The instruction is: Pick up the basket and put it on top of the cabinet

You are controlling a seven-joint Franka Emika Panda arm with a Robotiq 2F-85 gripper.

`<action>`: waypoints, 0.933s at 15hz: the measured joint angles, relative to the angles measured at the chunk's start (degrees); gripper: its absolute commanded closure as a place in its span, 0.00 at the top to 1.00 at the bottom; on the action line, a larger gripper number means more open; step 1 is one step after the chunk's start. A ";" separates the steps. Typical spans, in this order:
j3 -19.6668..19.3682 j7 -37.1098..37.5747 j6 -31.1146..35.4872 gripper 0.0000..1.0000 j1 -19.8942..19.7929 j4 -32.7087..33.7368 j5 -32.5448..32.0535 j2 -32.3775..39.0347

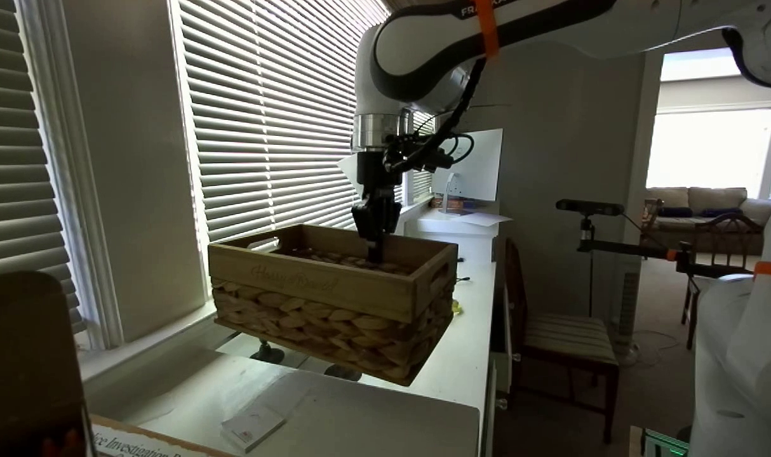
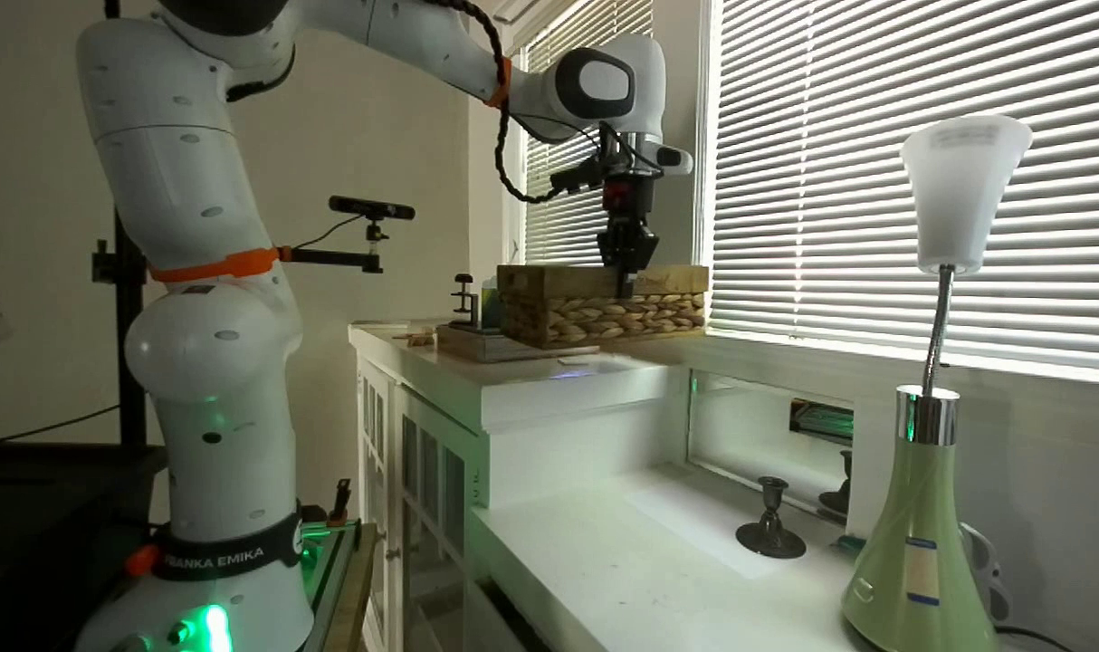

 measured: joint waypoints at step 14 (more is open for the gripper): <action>4.17 2.67 -2.93 0.03 3.24 9.32 0.74 8.99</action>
